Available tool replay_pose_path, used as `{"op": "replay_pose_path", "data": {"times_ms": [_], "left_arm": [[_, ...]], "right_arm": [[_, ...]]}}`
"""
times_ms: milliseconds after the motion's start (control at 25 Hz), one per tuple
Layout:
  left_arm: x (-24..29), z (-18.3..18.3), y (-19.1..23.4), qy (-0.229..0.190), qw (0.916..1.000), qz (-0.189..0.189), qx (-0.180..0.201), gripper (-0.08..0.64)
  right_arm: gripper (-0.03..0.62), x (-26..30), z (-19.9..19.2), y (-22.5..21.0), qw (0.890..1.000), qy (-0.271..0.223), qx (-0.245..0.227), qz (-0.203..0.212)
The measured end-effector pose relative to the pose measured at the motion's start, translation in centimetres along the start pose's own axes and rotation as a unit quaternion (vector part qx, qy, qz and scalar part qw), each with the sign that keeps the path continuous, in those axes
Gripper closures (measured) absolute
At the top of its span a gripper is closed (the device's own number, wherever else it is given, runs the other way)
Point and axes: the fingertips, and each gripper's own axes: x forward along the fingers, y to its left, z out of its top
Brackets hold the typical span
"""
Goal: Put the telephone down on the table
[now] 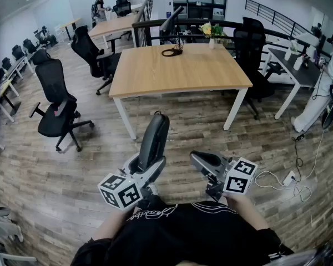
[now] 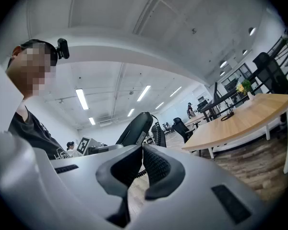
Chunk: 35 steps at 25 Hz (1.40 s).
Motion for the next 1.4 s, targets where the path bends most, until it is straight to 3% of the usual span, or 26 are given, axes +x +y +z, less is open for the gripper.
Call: {"op": "replay_pose_path", "data": {"times_ms": [800,1080,1400], "left_arm": [[0.9,0.4,4.8,-0.001,0.9998,-0.004,-0.022,0.275],[3.4,1.8,10.0,0.015,0.9993,-0.008,-0.032,0.275],[7.3,5.4,18.9,0.026,0.9990,-0.008,-0.034,0.275]], "right_arm": [[0.551,3.5,-0.1,-2.9,0.999,-0.012,0.033,-0.027],[0.551,8.0,0.0,-6.9,0.998,-0.009,0.053,-0.040],[0.551,16.3,1.3,-13.8,0.996,-0.005,0.074,-0.059]]}}
